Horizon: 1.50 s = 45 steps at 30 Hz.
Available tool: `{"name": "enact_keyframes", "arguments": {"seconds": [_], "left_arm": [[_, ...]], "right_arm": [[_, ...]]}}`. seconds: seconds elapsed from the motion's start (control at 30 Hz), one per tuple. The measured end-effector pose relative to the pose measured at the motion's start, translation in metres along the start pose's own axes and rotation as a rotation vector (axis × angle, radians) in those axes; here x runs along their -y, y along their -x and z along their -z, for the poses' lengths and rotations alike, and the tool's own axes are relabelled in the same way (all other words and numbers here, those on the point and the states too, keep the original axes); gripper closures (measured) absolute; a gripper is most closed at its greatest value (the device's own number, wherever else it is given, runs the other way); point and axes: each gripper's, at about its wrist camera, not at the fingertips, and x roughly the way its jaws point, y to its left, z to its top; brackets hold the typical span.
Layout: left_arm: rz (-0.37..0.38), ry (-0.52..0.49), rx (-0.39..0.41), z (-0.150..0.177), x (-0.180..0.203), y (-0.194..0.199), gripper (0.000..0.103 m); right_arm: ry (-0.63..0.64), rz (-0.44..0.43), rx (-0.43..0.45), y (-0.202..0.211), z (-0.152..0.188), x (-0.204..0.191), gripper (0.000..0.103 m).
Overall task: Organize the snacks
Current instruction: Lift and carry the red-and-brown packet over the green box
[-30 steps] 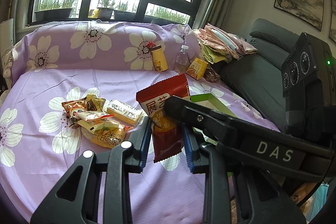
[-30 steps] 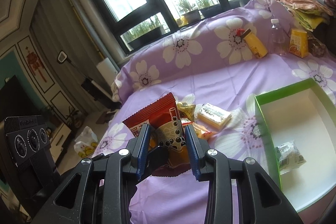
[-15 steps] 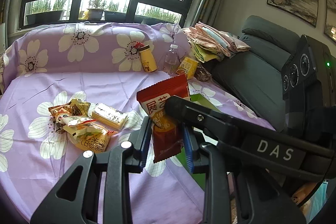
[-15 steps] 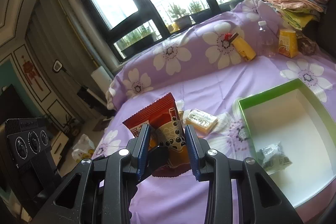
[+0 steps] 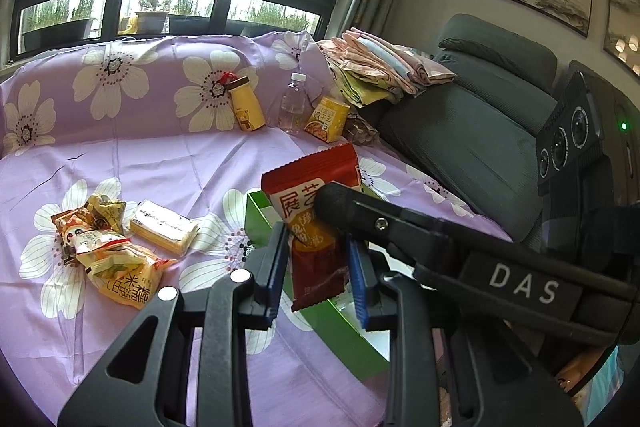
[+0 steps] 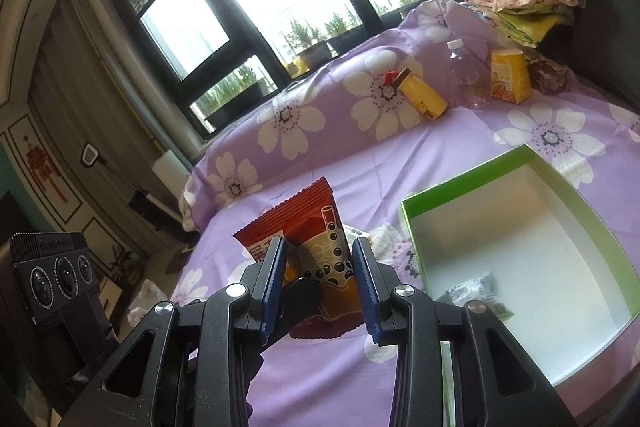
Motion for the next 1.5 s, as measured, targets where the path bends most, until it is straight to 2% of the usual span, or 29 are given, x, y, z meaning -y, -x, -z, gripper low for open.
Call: {"name": "enact_keyframes", "arguments": {"seconds": [0.7,1.5], "left_arm": [[0.103,-0.032,-0.091,-0.006,0.033,-0.057,0.076],[0.211,0.001,-0.229,0.000,0.049,-0.121,0.077]], "right_arm": [[-0.130,0.101,0.024,0.011,-0.009,0.063,0.066],[-0.265,0.204,-0.007,0.010,-0.008,0.122,0.066]]}}
